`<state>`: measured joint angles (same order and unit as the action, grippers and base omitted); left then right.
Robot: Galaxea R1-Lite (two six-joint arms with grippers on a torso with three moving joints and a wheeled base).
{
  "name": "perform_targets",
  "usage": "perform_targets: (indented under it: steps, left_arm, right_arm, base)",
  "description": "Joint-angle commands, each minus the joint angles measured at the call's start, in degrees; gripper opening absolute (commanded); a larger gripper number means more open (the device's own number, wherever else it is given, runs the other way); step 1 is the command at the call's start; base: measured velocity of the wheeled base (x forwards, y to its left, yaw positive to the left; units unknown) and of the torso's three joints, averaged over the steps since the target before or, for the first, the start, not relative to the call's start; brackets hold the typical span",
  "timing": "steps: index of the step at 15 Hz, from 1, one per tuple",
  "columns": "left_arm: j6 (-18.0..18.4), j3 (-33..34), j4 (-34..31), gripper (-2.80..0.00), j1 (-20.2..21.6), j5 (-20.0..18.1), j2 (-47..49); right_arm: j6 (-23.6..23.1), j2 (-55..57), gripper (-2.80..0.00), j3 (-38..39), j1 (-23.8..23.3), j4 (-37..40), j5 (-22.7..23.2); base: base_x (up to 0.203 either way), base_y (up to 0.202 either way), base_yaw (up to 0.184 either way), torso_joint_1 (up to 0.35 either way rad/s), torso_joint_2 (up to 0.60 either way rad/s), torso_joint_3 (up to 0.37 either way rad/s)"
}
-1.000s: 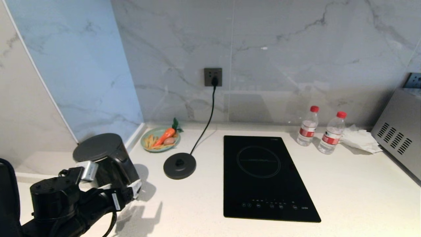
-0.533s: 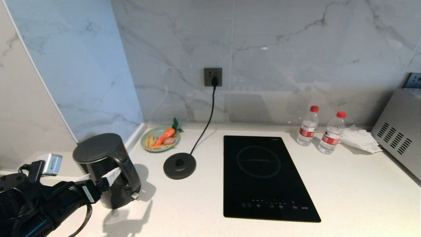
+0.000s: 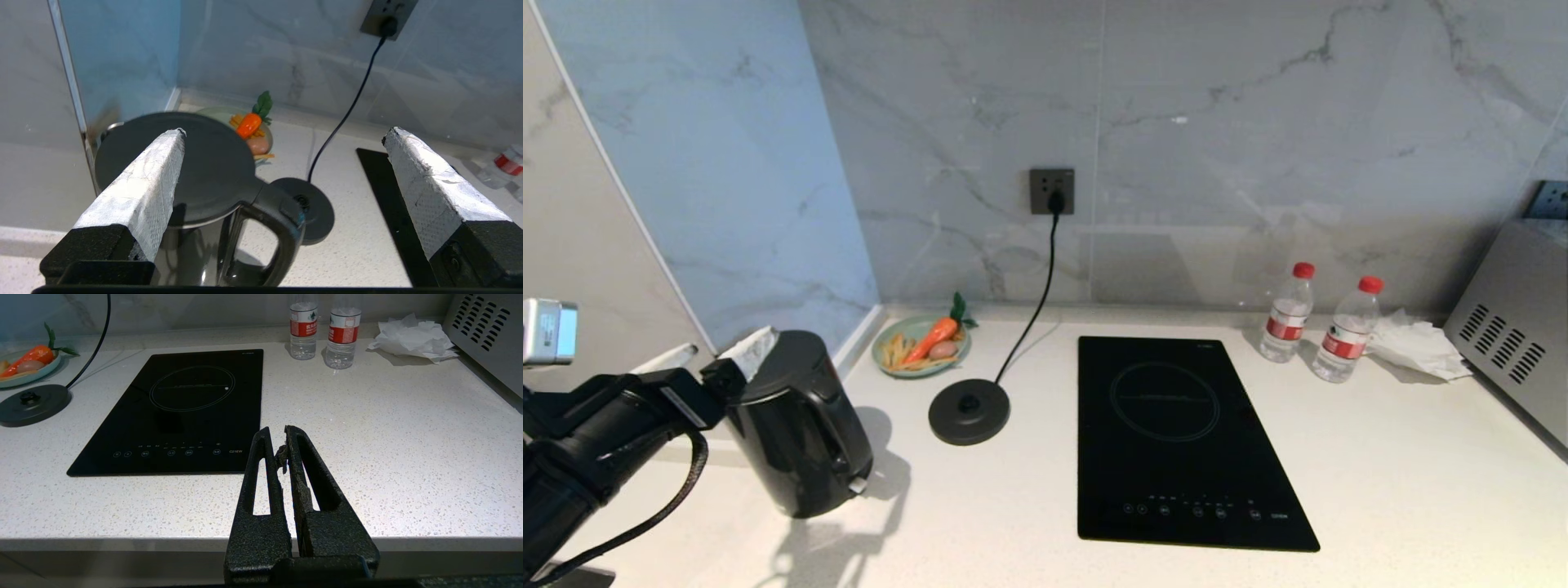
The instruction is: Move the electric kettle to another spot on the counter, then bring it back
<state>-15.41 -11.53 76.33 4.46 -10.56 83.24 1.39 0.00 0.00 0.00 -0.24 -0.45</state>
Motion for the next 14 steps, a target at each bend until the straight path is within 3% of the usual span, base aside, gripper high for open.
perform_targets:
  steps: [1, 2, 4, 10, 14]
  left_arm:
    - [-0.2, -5.2, -16.1, 0.00, 0.0, -0.6, -10.9]
    - [-0.1, -8.0, -25.4, 0.00, 0.0, -1.0, -14.5]
    - [-0.1, -13.5, -38.1, 0.00, -0.1, -1.4, -21.0]
    - [-0.1, -21.2, -64.2, 0.00, -0.4, -7.2, -39.7]
    - [-0.1, -23.4, -76.8, 0.00, -0.9, -11.0, -47.7]
  right_arm:
    - [0.0, -0.1, -2.80, 0.0, 0.0, 0.0, 0.0]
    - [0.0, -0.1, -2.80, 0.0, 0.0, 0.0, 0.0]
    - [0.0, -0.1, -2.80, 0.0, 0.0, 0.0, 0.0]
    - [0.0, -0.1, -2.80, 0.0, 0.0, 0.0, 0.0]
    - [0.0, -0.1, -2.80, 0.0, 0.0, 0.0, 0.0]
  base:
    - [0.000, 0.000, 0.000, 0.000, 0.00, 0.000]
    - [0.000, 0.000, 0.000, 0.000, 0.00, 0.000]
    - [0.000, 0.000, 0.000, 0.000, 0.00, 0.000]
    - [0.000, 0.000, 0.000, 0.000, 0.00, 0.000]
    - [0.000, 0.000, 0.000, 0.000, 0.00, 0.000]
